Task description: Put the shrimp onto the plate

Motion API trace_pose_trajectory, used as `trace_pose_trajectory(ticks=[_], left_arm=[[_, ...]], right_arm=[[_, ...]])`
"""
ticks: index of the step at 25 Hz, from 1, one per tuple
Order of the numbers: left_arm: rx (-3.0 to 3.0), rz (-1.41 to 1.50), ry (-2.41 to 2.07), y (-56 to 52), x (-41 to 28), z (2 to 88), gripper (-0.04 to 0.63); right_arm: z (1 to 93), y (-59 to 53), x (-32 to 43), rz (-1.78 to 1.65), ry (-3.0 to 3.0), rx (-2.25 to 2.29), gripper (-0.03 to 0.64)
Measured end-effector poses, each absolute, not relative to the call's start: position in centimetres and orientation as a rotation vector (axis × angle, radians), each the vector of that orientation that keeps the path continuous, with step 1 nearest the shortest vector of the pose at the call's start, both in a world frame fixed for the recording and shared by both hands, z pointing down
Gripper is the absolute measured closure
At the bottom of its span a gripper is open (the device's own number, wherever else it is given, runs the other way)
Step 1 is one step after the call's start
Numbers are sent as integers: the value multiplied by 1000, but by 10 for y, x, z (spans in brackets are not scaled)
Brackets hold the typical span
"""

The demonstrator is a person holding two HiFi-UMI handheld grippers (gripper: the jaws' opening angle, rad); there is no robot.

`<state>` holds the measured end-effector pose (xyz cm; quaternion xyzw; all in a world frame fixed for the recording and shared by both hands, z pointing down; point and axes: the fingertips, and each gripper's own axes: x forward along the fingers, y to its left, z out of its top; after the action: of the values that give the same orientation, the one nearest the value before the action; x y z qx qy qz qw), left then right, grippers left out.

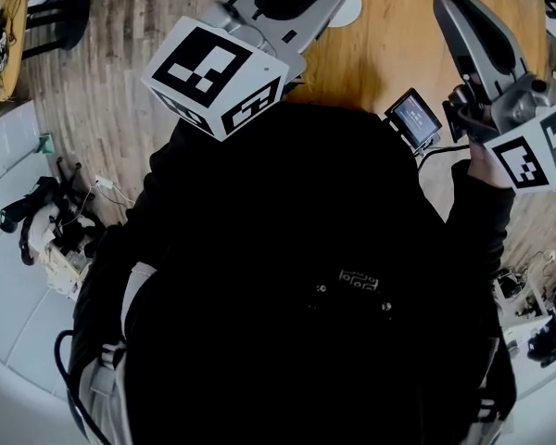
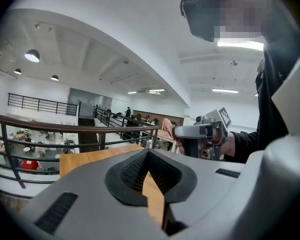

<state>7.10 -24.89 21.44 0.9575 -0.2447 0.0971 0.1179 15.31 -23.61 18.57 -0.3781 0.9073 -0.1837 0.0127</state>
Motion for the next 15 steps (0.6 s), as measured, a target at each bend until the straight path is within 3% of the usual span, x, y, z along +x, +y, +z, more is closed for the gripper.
trace_pose_trajectory(ticks=[15], left_arm=[[2844, 284, -657, -267, 51, 212, 597]], right_arm=[[184, -247, 120, -589, 2816, -1228, 558]])
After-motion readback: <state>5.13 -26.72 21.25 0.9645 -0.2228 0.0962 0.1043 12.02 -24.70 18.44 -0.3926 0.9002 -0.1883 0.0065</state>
